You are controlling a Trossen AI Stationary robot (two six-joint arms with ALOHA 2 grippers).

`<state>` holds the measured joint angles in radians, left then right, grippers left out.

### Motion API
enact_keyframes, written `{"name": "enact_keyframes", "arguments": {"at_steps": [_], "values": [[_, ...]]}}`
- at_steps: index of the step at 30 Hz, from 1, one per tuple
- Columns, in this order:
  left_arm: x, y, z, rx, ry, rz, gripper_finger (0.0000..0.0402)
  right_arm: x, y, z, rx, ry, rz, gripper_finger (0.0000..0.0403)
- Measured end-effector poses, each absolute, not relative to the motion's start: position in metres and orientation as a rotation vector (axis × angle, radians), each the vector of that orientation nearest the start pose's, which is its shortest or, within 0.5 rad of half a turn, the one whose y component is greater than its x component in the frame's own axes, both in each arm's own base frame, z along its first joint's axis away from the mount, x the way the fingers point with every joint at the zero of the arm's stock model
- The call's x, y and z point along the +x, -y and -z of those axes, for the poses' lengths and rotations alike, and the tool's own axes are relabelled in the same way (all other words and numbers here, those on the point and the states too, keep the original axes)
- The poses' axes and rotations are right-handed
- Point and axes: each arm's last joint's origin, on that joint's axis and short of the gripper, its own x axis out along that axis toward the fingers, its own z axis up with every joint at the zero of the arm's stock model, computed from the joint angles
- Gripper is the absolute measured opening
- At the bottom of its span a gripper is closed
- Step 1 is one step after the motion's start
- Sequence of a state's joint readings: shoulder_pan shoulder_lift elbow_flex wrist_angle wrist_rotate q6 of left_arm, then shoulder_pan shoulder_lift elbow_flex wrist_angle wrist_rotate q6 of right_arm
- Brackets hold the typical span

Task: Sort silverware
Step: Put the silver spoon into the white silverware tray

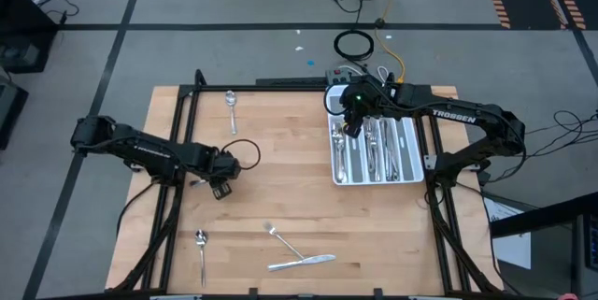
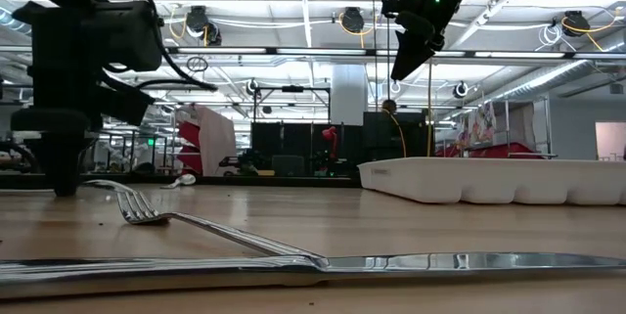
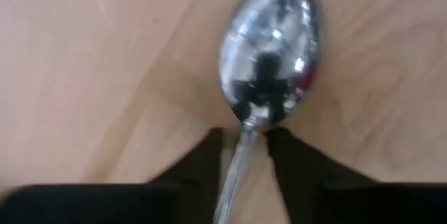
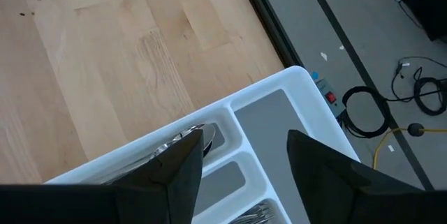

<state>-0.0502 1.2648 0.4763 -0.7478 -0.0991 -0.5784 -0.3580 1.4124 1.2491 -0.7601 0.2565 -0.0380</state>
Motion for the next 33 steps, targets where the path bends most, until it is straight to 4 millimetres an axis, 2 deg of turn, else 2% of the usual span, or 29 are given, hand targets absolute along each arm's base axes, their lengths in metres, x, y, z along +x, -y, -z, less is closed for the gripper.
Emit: {"name": "enact_keyframes", "arguments": {"at_steps": [2, 4, 9, 15, 17, 19, 22, 26, 30, 33], "values": [[0.159, 0.004, -0.127, -0.336, -1.457, -0.502, 0.005, 0.267, 0.108, -0.307, 0.013, -0.946, 0.552, 0.0199], [0.159, 0.004, -0.128, -0.357, -1.442, -0.522, 0.0019, 0.267, 0.108, -0.307, 0.015, -0.946, 0.553, 0.0199], [0.171, 0.005, -0.139, -0.4, -1.374, -0.491, 0.0009, 0.267, 0.108, -0.307, 0.033, -0.94, 0.562, 0.0199], [0.195, 0.006, -0.171, -0.461, -1.215, -0.453, 0.0002, 0.267, 0.108, -0.307, 0.038, -0.936, 0.565, 0.0199], [0.205, 0.006, -0.188, -0.478, -1.115, -0.429, 0.0002, 0.268, 0.108, -0.308, 0.051, -0.92, 0.54, 0.0199], [0.212, 0.005, -0.202, -0.503, -1.012, -0.402, 0.0001, 0.272, 0.109, -0.31, 0.098, -0.868, 0.439, 0.0199], [0.225, 0.003, -0.225, -0.538, -0.778, -0.332, 0.0001, 0.279, 0.111, -0.318, 0.174, -0.731, 0.234, 0.0199], [0.234, -0.004, -0.252, -0.559, -0.496, -0.273, 0.0001, 0.289, 0.112, -0.332, 0.168, -0.537, 0.042, 0.0199], [0.242, -0.011, -0.275, -0.575, -0.248, -0.225, 0.0, 0.295, 0.112, -0.343, 0.097, -0.411, 0.005, 0.0199], [0.246, -0.014, -0.286, -0.559, -0.133, -0.19, 0.0, 0.299, 0.109, -0.349, 0.069, -0.352, -0.006, 0.0199]]}}
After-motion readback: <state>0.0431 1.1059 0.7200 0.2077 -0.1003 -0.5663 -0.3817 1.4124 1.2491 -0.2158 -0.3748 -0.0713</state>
